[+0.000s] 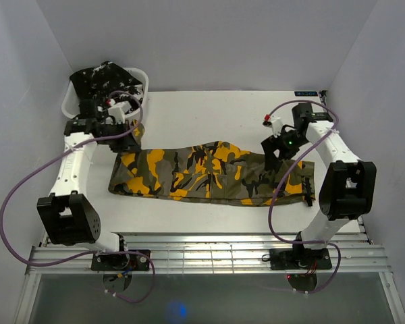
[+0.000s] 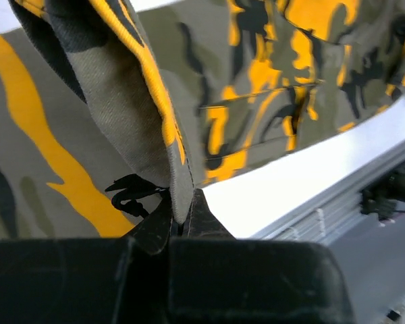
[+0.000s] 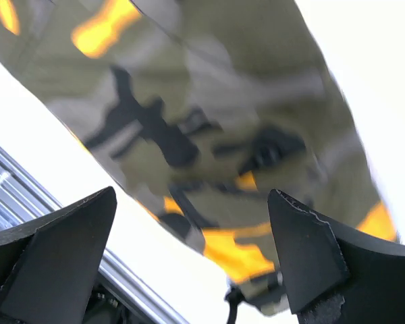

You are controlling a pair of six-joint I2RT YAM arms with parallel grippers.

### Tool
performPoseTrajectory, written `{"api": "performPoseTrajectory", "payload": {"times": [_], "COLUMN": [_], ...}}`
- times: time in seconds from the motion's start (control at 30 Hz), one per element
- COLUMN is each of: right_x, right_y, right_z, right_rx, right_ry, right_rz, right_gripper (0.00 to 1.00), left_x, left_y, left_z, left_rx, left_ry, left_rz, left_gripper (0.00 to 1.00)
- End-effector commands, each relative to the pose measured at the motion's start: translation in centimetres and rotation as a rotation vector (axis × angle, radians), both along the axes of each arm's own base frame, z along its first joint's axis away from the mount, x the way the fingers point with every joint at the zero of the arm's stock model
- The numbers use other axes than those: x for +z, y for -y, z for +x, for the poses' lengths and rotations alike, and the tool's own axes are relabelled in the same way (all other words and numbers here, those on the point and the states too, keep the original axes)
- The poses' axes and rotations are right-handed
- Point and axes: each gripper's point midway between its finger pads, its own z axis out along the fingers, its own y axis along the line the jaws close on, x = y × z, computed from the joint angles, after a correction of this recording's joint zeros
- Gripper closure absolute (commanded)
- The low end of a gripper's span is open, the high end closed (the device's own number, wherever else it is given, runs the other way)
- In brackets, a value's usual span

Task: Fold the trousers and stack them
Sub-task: Fold the trousers

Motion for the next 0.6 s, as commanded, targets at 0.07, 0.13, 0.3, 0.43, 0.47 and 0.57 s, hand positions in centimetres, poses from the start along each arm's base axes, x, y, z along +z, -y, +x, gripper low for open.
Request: {"api": "performPoseTrajectory", "payload": {"times": [0.07,0.13,0.3,0.43,0.47,0.57], "right_x": [-1.2,-0.9,-1.0,-0.9,-1.0,-1.3], "right_y": [5.7,7.1,8.8,9.3,9.4,9.1], "right_z": [-2.6,-3.0,-4.0,-4.5,-4.6,-5.1], "right_rx": [-0.092,-0.124,-0.156,-0.165,-0.166,-0.161], "right_ry": [-0.068,-0.072,-0.070,-0.082,-0.091,-0.115], "right_rz": [-0.057,-0.057,-0.090,-0.108,-0.107,-0.096], "right_gripper": [0.02,0.02,0.02,0.03,0.03,0.03], "left_x": [-1.8,-3.3,-8.6,-10.2,-10.5,-12.4], "left_y": [6.8,9.5,15.9,18.6,18.9,20.2], "left_z": [2.2,2.9,2.9,3.1,3.2,2.8], "left_rx": [0.157,0.134,0.111,0.137,0.143,0.166], "left_ry": [-0.033,-0.028,-0.111,-0.087,-0.083,-0.104], "left_rz": [-0.047,-0.030,-0.004,0.005,0.015,0.053], "left_gripper": [1.00,1.00,1.00,1.00,1.00,1.00]}}
